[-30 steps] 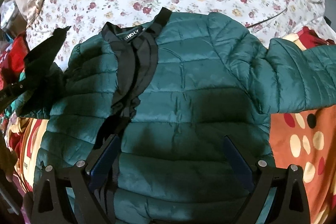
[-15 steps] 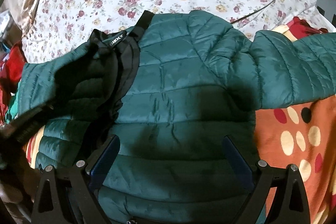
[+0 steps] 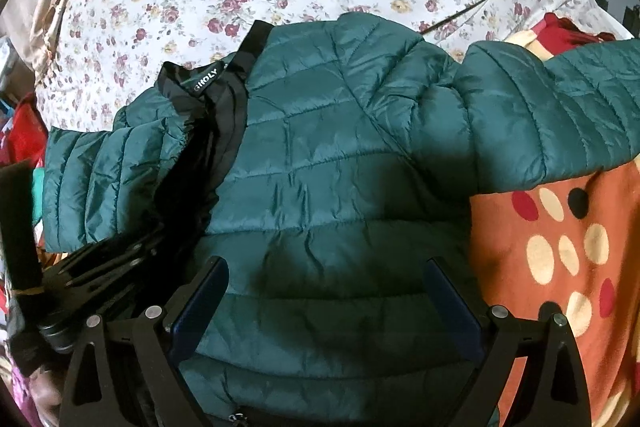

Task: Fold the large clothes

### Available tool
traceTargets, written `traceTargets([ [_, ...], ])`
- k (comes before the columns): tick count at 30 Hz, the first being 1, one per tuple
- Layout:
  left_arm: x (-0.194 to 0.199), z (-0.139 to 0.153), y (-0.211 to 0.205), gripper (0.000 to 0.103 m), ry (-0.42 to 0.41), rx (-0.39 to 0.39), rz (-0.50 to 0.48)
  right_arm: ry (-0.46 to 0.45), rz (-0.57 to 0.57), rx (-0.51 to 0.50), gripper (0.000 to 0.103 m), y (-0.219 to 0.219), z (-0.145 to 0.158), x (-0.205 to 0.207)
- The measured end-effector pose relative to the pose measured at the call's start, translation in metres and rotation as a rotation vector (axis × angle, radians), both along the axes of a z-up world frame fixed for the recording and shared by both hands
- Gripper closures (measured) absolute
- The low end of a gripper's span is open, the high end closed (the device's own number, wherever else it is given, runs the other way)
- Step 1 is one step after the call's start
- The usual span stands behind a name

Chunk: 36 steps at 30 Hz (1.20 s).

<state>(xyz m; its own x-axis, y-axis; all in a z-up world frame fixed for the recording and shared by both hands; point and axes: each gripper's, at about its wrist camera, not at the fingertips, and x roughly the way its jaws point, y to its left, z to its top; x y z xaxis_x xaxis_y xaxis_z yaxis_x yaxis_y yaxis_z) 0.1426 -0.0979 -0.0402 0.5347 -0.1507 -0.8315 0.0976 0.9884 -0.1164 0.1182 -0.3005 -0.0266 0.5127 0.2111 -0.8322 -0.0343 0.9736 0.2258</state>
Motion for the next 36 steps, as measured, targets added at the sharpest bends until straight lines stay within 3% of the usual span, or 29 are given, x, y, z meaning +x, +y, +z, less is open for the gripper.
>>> traceTargets([
  [4,-0.023,0.032,0.015,0.041,-0.075,0.008,0.005,-0.013,0.014,0.006,0.006,0.009,0.007,-0.001],
  [8,-0.045,0.061,0.044,0.039,-0.145,0.033,0.040,-0.044,0.052,0.026,0.006,0.027,0.016,0.000],
  [13,-0.064,0.081,0.097,0.034,-0.209,0.082,0.152,-0.071,0.128,0.079,0.006,0.063,0.018,0.016],
  [16,-0.066,0.082,0.126,0.034,-0.228,0.114,0.228,-0.062,0.164,0.062,0.006,0.086,0.013,0.032],
  [21,-0.060,0.071,0.162,0.034,-0.191,0.079,0.312,-0.051,0.208,0.010,0.006,0.119,0.002,0.059],
  [29,-0.050,0.055,0.174,0.034,-0.164,0.061,0.330,-0.017,0.237,0.009,0.006,0.141,-0.018,0.083],
  [32,-0.047,0.052,0.176,0.034,-0.157,0.058,0.332,-0.025,0.253,0.014,0.018,0.149,-0.023,0.084],
  [35,-0.045,0.050,0.177,0.034,-0.153,0.056,0.336,-0.045,0.261,-0.030,0.044,0.155,-0.025,0.084],
  [36,-0.045,0.049,0.176,0.034,-0.153,0.059,0.337,-0.058,0.263,-0.036,0.060,0.155,-0.024,0.084],
])
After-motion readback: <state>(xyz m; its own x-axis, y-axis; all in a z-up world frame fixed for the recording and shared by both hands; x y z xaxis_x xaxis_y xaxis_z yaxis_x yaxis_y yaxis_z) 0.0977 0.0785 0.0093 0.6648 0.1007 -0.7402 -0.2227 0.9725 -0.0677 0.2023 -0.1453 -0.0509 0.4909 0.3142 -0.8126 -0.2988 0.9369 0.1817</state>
